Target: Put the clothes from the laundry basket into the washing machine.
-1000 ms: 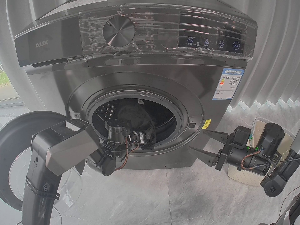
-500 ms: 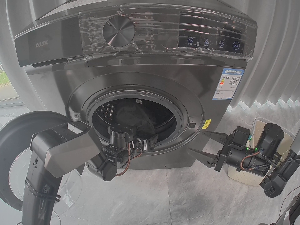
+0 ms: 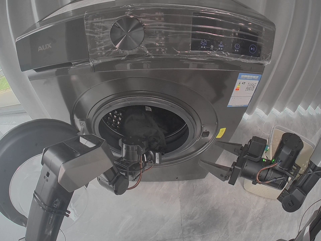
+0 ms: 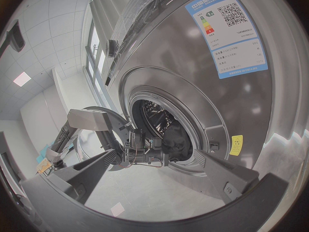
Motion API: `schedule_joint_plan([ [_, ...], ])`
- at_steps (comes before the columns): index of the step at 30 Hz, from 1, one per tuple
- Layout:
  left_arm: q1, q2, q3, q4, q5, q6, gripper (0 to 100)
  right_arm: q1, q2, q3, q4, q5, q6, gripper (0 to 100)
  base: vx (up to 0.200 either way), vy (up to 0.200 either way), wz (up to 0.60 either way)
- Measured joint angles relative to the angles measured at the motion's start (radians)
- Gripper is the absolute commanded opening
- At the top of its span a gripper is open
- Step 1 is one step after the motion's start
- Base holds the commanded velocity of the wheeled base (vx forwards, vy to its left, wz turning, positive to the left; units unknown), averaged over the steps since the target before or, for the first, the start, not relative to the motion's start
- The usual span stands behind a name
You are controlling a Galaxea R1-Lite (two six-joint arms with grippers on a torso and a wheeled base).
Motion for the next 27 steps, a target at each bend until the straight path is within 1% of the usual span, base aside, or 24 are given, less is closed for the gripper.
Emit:
schedule_joint_plan([
  [3,0.002,0.007,-0.021,-0.009,0.004,0.001,0,0.001,0.000,0.000,0.000,0.000,0.000,100,0.000,0.000,0.00],
  [6,0.006,0.010,-0.064,-0.022,0.018,0.001,0,0.002,0.000,-0.001,0.000,0.000,0.000,100,0.000,0.000,0.00],
  [11,0.022,0.015,-0.197,-0.041,0.075,0.001,0,0.005,0.000,-0.001,0.000,0.000,0.000,100,0.000,0.000,0.00],
  [15,0.040,0.025,-0.307,-0.045,0.105,0.001,0,0.008,0.000,-0.002,0.000,0.000,0.000,100,0.000,0.000,0.00],
  [23,0.062,0.076,-0.468,-0.035,0.119,0.001,0,0.013,0.000,-0.003,0.000,0.000,0.000,100,0.000,0.000,0.00],
  [27,0.065,0.100,-0.500,-0.031,0.120,0.003,0,0.013,-0.002,-0.002,0.000,0.000,0.000,100,0.000,0.000,0.00],
])
